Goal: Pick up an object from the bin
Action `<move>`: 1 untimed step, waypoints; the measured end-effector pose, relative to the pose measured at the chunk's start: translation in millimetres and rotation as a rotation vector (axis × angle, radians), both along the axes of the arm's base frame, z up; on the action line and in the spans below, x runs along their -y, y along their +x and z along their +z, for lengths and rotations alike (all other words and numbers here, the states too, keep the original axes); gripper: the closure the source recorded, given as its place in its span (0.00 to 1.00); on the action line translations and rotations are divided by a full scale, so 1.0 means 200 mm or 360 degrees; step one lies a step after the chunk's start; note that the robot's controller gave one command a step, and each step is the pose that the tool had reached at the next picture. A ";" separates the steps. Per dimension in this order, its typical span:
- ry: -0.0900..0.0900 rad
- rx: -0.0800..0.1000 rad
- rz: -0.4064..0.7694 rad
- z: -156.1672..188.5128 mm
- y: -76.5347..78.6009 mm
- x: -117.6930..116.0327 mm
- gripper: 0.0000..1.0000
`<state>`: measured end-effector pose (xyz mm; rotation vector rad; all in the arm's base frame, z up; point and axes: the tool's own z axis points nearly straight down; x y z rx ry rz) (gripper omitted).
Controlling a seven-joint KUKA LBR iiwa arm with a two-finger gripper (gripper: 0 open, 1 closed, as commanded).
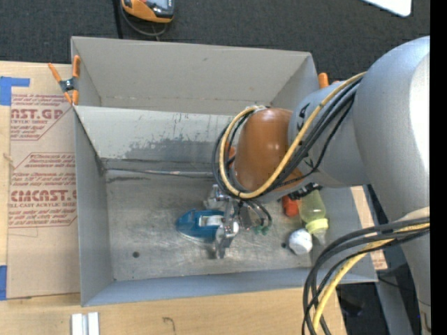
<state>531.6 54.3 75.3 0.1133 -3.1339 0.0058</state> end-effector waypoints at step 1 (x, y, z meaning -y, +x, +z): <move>0.0006 0.0008 0.0063 0.78 -0.13 -0.13 1.00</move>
Offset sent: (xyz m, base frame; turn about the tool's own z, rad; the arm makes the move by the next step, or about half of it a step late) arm 0.0000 0.0000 0.0000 0.0000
